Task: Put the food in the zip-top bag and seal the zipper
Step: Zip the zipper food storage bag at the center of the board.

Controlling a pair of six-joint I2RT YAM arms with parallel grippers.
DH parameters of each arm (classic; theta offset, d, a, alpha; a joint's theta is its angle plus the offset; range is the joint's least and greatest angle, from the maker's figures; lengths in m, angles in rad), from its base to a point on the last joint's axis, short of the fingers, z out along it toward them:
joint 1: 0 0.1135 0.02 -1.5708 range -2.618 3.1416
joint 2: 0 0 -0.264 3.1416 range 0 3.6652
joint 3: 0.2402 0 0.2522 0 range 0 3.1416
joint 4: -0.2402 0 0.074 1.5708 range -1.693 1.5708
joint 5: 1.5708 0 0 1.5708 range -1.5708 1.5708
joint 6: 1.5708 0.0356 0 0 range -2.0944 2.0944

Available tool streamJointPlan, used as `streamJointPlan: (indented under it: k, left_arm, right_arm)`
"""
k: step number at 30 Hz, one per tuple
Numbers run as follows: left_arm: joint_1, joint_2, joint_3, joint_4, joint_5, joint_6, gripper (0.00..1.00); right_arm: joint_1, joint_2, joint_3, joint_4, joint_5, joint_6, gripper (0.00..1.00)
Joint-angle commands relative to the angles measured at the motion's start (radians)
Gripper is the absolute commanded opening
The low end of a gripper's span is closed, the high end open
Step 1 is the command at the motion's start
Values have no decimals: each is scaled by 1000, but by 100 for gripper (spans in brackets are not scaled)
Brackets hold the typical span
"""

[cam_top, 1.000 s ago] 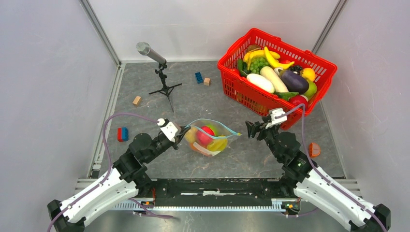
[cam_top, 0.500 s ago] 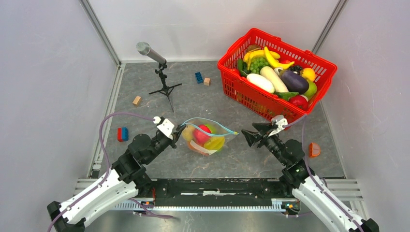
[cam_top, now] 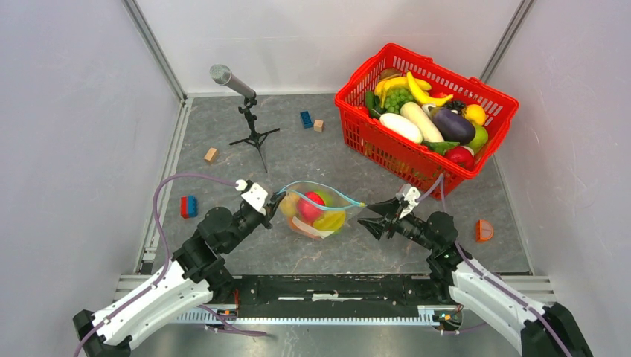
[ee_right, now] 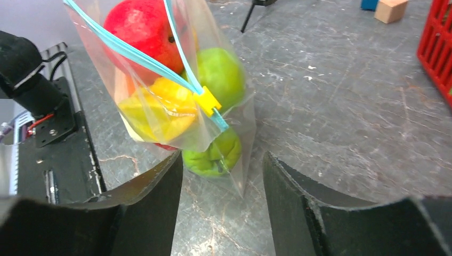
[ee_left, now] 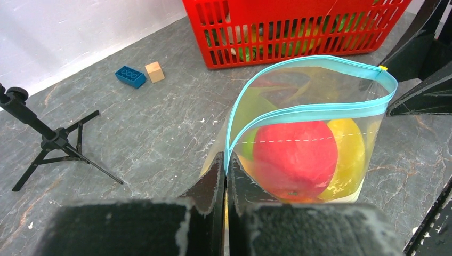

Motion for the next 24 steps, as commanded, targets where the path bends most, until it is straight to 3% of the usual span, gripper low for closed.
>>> streamJointPlan:
  k: [1,7,13,16,19,24]
  left_arm:
    - [4,-20,-9,36,-21,-39,2]
    - [4,-37,-12,29,-22,-38,2]
    - [4,-32,-8,30,-18,-39,2]
    - [4,-31,-6,30,-17,-38,2]
    - [4,-30,-9,31,-18,-39,2]
    - [4,-29,-7,33,-18,-38,2]
  right_arm:
    - [-1,82,-96,329,-83,40,59]
    - [-1,162,-140,542,-122,31,59]
    - [1,245,-126,554,-190,-21,59]
    - [2,257,-133,560,-209,-50,63]
    - [5,267,-135,544,-218,-78,75]
    - [10,316,-119,541,-198,-74,77]
